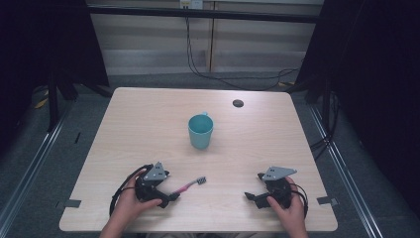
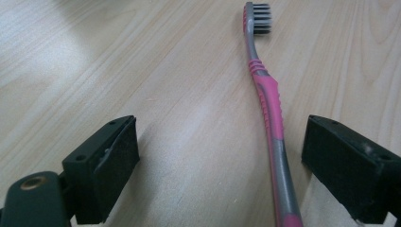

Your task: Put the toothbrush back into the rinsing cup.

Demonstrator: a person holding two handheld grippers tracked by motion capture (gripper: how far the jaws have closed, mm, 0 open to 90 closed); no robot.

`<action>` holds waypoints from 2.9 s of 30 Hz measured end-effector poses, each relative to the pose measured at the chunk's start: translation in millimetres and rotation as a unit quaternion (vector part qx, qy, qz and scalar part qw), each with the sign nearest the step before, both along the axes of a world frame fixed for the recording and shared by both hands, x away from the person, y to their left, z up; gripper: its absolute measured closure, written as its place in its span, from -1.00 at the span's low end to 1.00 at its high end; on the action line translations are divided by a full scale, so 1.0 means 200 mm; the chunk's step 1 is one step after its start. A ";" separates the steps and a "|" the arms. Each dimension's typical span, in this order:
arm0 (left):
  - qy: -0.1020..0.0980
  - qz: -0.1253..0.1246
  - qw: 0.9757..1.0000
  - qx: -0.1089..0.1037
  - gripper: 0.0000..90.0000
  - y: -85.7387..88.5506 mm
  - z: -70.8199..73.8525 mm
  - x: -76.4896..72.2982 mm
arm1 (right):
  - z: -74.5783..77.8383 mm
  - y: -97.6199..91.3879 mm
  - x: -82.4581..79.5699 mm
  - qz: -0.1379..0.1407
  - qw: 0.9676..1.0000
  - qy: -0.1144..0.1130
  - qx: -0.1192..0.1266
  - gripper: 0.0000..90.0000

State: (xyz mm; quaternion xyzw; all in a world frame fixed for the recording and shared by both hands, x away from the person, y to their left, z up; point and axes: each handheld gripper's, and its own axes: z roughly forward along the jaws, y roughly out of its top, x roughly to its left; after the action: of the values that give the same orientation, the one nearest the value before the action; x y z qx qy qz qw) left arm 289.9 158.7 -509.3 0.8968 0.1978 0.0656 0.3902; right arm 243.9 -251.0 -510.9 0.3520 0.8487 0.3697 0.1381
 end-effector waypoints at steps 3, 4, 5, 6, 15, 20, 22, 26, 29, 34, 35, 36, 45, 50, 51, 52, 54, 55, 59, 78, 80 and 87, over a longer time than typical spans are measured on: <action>0.000 0.000 1.000 0.000 -0.75 0.00 0.00 0.00 | 0.00 0.00 0.00 0.000 1.000 0.000 0.000 -0.72; 0.000 0.000 1.000 0.000 -0.75 0.00 0.00 0.00 | 0.00 0.00 0.00 0.000 1.000 0.000 0.000 -0.72; 0.000 0.000 1.000 0.000 -0.75 0.00 0.00 0.00 | 0.00 0.00 0.00 0.000 1.000 0.000 0.000 -0.72; 0.001 0.000 1.000 0.000 -0.75 0.00 0.00 0.00 | 0.00 0.00 0.00 0.000 1.000 0.000 0.000 -0.72; 0.018 -0.015 0.999 0.048 -0.63 -0.03 0.05 0.00 | 0.00 0.00 0.00 0.000 1.000 0.000 0.000 -0.72; 0.036 -0.028 0.995 0.092 -0.48 -0.06 0.10 0.00 | 0.00 0.00 0.00 0.000 1.000 0.000 0.000 -0.72; 0.047 -0.029 0.994 0.092 -0.39 -0.07 0.11 0.00 | 0.00 0.00 0.00 0.000 1.000 0.000 0.000 -0.72; 0.051 -0.030 0.993 0.107 -0.35 -0.10 0.12 0.01 | 0.00 0.00 0.00 0.000 1.000 0.000 0.000 -0.72; 0.063 -0.033 0.990 0.118 -0.21 -0.12 0.13 0.01 | 0.00 0.00 0.00 0.000 1.000 0.000 0.000 -0.72; 0.069 -0.049 0.986 0.143 -0.11 -0.14 0.15 0.02 | 0.00 0.00 0.00 0.000 1.000 0.000 0.000 -0.72; 0.070 -0.049 0.986 0.144 -0.09 -0.14 0.16 0.02 | 0.00 0.00 0.00 0.000 1.000 0.000 0.000 -0.72; 0.076 -0.047 0.985 0.148 -0.08 -0.15 0.16 0.02 | 0.00 0.00 0.00 0.000 1.000 0.000 0.000 -0.72; 0.090 -0.057 0.980 0.171 0.06 -0.20 0.19 0.04 | 0.00 0.00 0.00 0.000 1.000 0.000 0.000 -0.72; 0.108 -0.060 0.976 0.179 0.18 -0.24 0.21 0.06 | 0.00 0.00 0.00 0.000 1.000 0.000 0.000 -0.72; 0.109 -0.060 0.976 0.181 0.18 -0.25 0.21 0.06 | 0.00 0.00 0.00 0.000 1.000 0.000 0.000 -0.72; 0.108 -0.063 0.975 0.184 0.18 -0.25 0.22 0.07 | 0.00 0.00 0.00 0.000 1.000 0.000 0.000 -0.72; 0.108 -0.064 0.974 0.189 0.16 -0.27 0.23 0.08 | 0.00 0.00 0.00 0.000 1.000 0.000 0.000 -0.72; 0.107 -0.061 0.975 0.186 0.16 -0.27 0.23 0.08 | 0.00 0.00 0.00 0.000 1.000 0.000 0.000 -0.72; 0.112 -0.064 0.973 0.193 0.16 -0.30 0.24 0.10 | 0.00 0.00 0.00 0.000 1.000 0.000 0.000 -0.72; 0.162 -0.060 0.956 0.237 0.52 -0.42 0.22 0.14 | 0.00 0.00 0.00 0.001 1.000 0.000 0.000 -0.72; 0.163 -0.059 0.955 0.241 0.56 -0.43 0.22 0.14 | 0.00 0.00 0.00 0.000 1.000 0.000 0.000 -0.72; 0.159 -0.063 0.944 0.282 0.78 -0.47 0.22 0.15 | 0.00 0.00 0.00 0.001 1.000 0.000 0.000 -0.72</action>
State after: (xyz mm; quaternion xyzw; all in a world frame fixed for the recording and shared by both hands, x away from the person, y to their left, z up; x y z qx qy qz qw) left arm 319.0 64.4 -464.5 0.9795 0.1740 -0.0496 0.0881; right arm 244.1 -251.1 -511.0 0.3515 0.8489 0.3700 0.1377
